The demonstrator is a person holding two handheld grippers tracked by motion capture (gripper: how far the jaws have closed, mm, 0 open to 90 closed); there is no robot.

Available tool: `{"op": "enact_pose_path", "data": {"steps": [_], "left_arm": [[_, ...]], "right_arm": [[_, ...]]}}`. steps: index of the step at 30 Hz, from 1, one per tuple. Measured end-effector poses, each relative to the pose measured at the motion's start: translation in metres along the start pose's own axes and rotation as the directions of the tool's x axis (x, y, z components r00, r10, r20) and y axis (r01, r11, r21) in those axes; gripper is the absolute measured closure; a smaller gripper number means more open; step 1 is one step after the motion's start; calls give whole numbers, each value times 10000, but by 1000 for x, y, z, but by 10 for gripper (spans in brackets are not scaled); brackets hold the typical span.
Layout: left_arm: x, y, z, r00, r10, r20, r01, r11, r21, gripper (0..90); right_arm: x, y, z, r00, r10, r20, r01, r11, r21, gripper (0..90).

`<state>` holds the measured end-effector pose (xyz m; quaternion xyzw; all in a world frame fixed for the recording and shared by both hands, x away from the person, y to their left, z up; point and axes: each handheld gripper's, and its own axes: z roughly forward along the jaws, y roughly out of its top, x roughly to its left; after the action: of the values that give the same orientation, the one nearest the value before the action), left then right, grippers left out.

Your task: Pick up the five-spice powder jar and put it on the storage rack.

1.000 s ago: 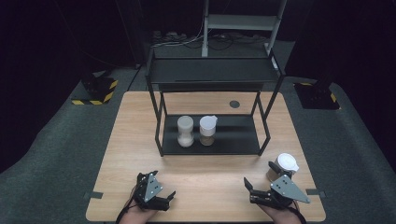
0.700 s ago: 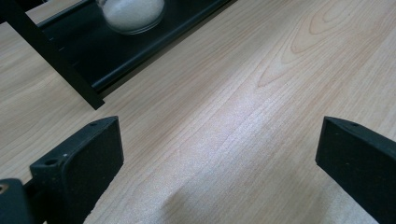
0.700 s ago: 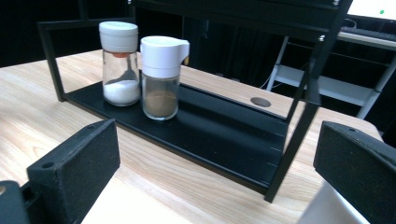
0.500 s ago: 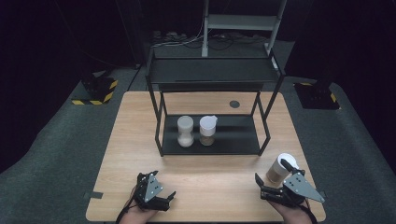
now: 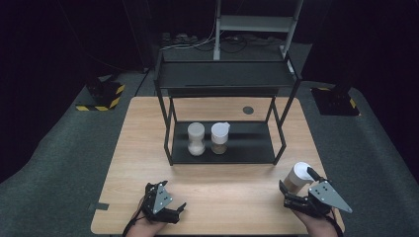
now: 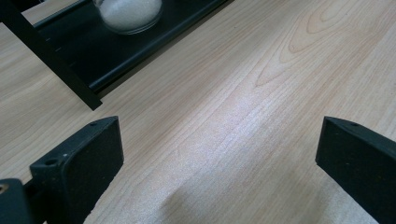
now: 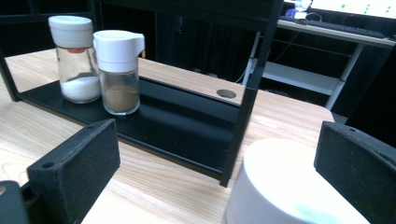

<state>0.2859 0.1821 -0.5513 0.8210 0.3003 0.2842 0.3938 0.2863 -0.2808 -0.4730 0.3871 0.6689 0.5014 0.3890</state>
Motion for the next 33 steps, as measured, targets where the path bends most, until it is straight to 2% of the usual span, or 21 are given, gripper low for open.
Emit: {"op": "enact_pose_path", "data": {"steps": [17, 33], "left_arm": [[0, 0, 0, 9999, 99, 48, -99, 10000, 9, 12], [-1, 0, 0, 9999, 98, 31, -98, 10000, 20, 12]], "right_arm": [[-20, -8, -2, 9965, 210, 815, -220, 9997, 107, 0], [-26, -19, 2, 9942, 529, 936, -548, 9983, 187, 0]]}}
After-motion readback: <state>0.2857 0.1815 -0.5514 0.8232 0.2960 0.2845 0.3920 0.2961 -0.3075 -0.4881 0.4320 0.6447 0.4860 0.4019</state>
